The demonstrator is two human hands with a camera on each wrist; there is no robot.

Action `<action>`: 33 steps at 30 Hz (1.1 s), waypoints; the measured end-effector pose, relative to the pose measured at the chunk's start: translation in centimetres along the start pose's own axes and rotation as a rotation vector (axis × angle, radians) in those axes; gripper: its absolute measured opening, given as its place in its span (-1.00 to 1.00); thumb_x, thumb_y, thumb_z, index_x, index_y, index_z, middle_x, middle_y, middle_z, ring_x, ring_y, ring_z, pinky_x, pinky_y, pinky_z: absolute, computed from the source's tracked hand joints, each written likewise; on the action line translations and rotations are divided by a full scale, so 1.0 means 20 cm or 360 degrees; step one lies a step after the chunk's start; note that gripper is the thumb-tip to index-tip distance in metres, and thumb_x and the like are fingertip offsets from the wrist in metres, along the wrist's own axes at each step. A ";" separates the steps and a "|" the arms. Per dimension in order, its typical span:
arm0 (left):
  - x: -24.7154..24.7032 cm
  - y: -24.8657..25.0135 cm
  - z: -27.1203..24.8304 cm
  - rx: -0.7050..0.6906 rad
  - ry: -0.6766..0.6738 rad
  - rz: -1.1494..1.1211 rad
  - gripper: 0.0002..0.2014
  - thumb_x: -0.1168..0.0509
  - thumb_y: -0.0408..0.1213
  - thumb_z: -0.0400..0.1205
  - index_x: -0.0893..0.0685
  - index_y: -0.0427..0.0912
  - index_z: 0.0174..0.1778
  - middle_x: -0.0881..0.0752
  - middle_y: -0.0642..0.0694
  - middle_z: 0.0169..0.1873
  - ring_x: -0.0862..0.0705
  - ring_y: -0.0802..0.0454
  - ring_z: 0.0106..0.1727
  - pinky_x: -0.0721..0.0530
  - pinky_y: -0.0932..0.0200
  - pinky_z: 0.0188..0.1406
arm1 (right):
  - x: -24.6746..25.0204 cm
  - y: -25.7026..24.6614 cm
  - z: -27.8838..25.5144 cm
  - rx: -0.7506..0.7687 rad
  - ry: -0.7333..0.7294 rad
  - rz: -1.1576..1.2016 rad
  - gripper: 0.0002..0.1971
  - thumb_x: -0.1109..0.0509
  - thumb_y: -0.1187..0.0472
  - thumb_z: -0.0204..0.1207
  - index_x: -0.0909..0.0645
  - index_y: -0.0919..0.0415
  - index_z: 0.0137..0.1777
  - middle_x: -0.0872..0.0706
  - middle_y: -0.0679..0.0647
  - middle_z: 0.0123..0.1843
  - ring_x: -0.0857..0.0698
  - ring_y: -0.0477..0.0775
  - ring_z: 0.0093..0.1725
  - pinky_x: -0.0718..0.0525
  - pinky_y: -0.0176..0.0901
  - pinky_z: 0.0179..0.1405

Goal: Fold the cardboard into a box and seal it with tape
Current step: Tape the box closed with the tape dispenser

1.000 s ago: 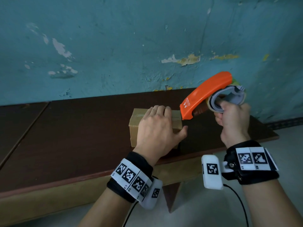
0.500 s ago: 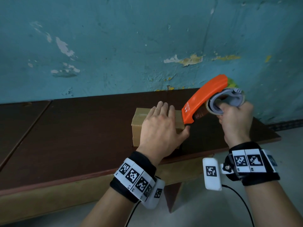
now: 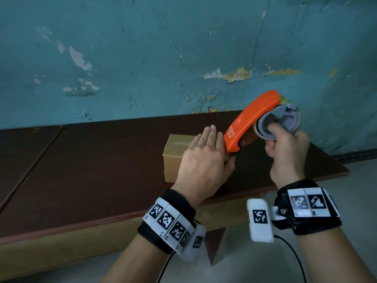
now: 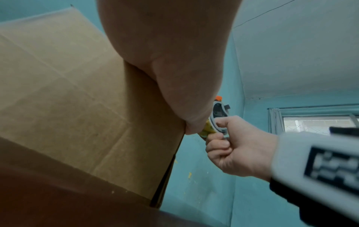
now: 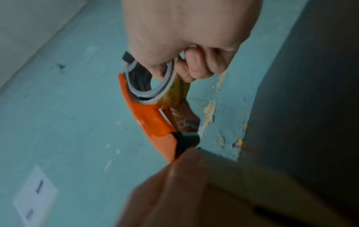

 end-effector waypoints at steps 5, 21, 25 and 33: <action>-0.01 0.00 0.00 0.0001 0.0012 -0.0004 -0.28 -0.11 0.12 0.78 -0.38 -0.36 0.72 -0.40 -0.41 0.70 -0.37 -0.27 0.75 -0.35 -0.14 0.74 | -0.05 0.03 0.00 -0.0349 -0.0085 0.0368 -0.94 -0.50 0.20 0.54 -0.66 0.09 -0.09 -0.62 -0.13 -0.45 -0.45 -0.17 -0.53 -0.27 -0.36 -0.67; 0.00 0.01 0.00 0.0065 0.0081 -0.0082 -0.29 -0.08 0.16 0.71 -0.57 -0.33 0.59 -0.57 -0.38 0.59 -0.53 -0.27 0.65 -0.47 -0.14 0.63 | -0.02 0.02 0.00 -0.0536 -0.0134 0.0094 -0.86 -0.33 0.35 0.59 -0.65 0.19 -0.17 -0.62 0.04 -0.42 -0.55 -0.11 -0.54 -0.38 -0.37 -0.70; 0.01 0.00 0.00 0.0059 0.0034 -0.0047 -0.22 -0.22 0.24 0.70 -0.47 -0.29 0.68 -0.49 -0.34 0.67 -0.44 -0.22 0.72 -0.37 -0.10 0.70 | 0.00 0.01 0.01 -0.0522 -0.0140 0.0105 -0.86 -0.31 0.38 0.60 -0.66 0.19 -0.13 -0.64 0.00 -0.42 -0.55 -0.12 -0.53 -0.32 -0.37 -0.69; 0.01 0.00 0.00 0.0066 0.0012 -0.0043 -0.22 -0.28 0.23 0.69 -0.44 -0.26 0.70 -0.47 -0.30 0.69 -0.42 -0.19 0.73 -0.34 -0.08 0.72 | 0.02 0.00 0.02 -0.0512 -0.0152 0.0089 -0.83 -0.26 0.41 0.59 -0.61 0.20 -0.15 -0.62 0.01 -0.44 -0.53 -0.15 -0.58 -0.28 -0.40 -0.75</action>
Point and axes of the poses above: each hand's wrist, its own z-axis towards the middle knuckle, its own x-axis out of the back of the hand, y = z × x, the point moved 2 cm from there along z, towards the middle knuckle
